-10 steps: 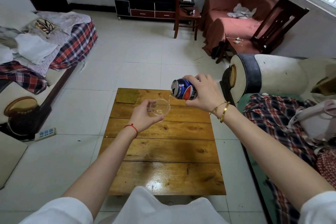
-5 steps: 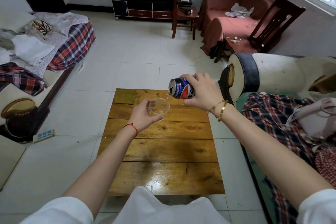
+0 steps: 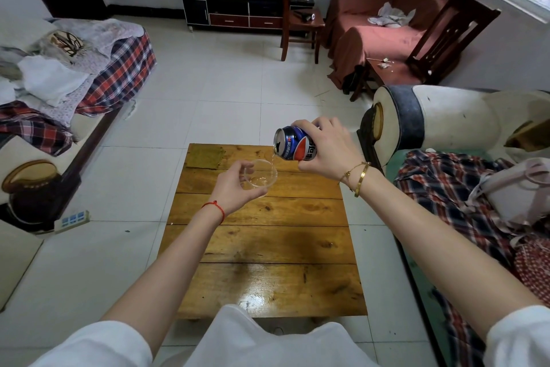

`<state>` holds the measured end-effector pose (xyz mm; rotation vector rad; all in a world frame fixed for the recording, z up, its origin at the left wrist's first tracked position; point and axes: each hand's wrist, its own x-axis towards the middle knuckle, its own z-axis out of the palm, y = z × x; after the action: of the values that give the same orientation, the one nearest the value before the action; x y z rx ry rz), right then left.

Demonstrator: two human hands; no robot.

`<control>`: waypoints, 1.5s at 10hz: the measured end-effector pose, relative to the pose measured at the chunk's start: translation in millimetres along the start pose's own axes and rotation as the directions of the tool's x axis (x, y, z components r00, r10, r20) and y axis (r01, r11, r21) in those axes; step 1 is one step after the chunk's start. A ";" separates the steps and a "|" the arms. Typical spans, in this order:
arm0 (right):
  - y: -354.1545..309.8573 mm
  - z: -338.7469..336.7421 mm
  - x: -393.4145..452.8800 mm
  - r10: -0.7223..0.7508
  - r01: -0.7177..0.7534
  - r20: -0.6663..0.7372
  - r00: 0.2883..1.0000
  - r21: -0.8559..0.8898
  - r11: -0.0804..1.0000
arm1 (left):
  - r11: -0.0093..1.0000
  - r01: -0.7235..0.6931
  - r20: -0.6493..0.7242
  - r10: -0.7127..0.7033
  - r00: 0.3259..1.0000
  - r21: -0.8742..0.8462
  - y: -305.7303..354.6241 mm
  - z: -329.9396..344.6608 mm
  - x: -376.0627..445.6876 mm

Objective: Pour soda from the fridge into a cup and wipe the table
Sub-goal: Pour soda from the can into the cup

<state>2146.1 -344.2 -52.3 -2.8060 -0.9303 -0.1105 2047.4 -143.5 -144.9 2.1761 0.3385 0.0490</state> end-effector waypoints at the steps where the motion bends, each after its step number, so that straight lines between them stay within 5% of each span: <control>1: 0.2 1.4 0.0 -0.004 0.004 0.002 1.000 -0.008 1.000 | 1.000 0.002 0.003 -0.002 1.000 -0.001 0.4 0.4 0.8; 15: -1.1 4.0 3.3 -0.008 0.007 -0.019 1.000 -0.030 1.000 | 1.000 0.003 -0.012 -0.003 1.000 -0.011 -1.4 -4.6 -2.5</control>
<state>2148.2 -340.6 -55.6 -2.8234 -0.9421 -0.1537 2043.9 -139.8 -143.0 2.1652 0.3475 0.0627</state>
